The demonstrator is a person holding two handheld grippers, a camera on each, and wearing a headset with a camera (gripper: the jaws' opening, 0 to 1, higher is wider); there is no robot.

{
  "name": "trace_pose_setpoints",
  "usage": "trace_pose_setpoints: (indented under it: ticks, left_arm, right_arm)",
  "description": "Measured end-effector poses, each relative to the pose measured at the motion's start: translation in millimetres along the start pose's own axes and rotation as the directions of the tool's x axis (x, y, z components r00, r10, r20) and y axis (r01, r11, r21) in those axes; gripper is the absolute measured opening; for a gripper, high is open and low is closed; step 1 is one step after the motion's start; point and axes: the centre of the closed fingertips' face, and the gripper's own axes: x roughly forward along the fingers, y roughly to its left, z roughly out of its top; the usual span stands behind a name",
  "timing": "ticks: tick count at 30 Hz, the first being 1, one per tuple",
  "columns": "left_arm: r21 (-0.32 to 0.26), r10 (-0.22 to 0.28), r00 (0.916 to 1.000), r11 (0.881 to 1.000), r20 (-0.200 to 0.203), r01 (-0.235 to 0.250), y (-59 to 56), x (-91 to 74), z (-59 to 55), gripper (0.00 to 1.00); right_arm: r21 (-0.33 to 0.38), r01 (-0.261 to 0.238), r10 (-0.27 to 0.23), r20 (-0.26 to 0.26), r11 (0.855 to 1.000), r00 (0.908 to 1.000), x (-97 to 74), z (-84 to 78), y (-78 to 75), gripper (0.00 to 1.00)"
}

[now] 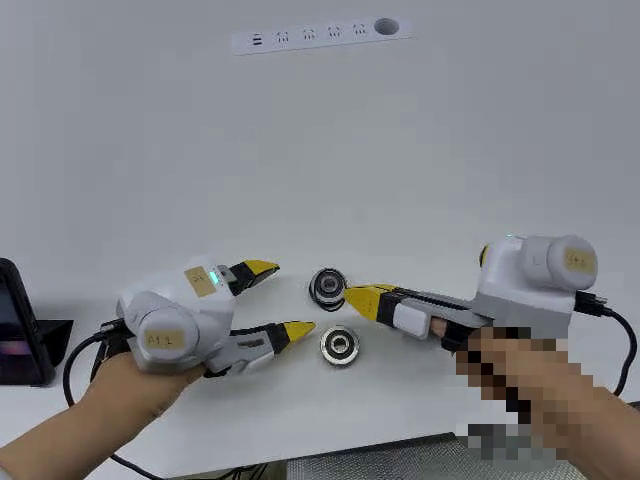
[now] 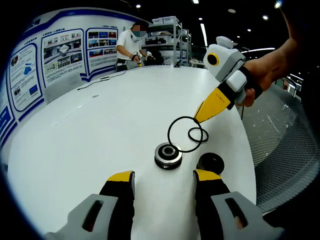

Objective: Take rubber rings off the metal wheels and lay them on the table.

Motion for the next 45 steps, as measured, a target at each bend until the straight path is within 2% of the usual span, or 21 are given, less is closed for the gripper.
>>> trace_pose_setpoints:
  ticks: [5,13,19,27,30,32,36,40,45]
  left_arm:
    - [0.001,-0.002,1.0000,1.000,0.002,0.002,-0.9,0.7,0.4,0.48]
    - [-0.001,0.001,1.0000,1.000,0.001,-0.001,-0.6,0.5,0.0,0.47]
    - [-0.008,0.000,1.0000,1.000,0.000,0.000,-1.7,-0.9,-1.3,0.46]
    - [-0.008,-0.003,1.0000,1.000,-0.005,0.003,-2.1,-0.3,-2.5,0.46]
    - [-0.006,-0.005,1.0000,1.000,-0.004,0.005,-2.3,0.5,-1.2,0.45]
    - [-0.004,-0.006,1.0000,1.000,-0.003,0.006,-2.5,0.9,-0.4,0.45]
    - [-0.002,-0.010,1.0000,1.000,0.002,0.010,-3.0,2.0,2.5,0.44]
    - [-0.001,-0.015,0.9997,1.000,0.017,0.015,-4.0,4.0,10.1,0.41]
    - [0.004,-0.025,0.9993,1.000,0.028,0.025,-5.1,9.6,18.6,0.35]
  right_arm:
    - [0.022,0.057,-0.058,0.019,0.998,0.9982,-16.2,0.1,-18.9,0.02]
    - [0.069,0.144,-0.145,0.000,0.987,0.9895,-31.2,-10.6,-51.4,0.02]
    - [0.087,0.181,-0.181,-0.010,0.980,0.9835,-34.1,-15.0,-62.2,0.02]
    - [-0.019,0.236,-0.237,-0.055,0.972,0.9700,-35.8,-18.7,-68.6,0.08]
    - [-0.081,0.254,-0.259,-0.067,0.964,0.9634,-39.1,-18.1,-70.6,0.10]
    - [-0.097,0.263,-0.271,-0.072,0.960,0.9600,-40.9,-18.5,-73.0,0.11]
    - [-0.149,0.297,-0.307,-0.046,0.943,0.9506,-47.4,-11.4,-77.2,0.15]
    - [-0.124,0.278,-0.280,-0.001,0.953,0.9600,-45.1,1.0,-72.1,0.16]
    - [-0.130,0.250,-0.252,0.000,0.959,0.9676,-32.1,7.1,-64.7,0.16]
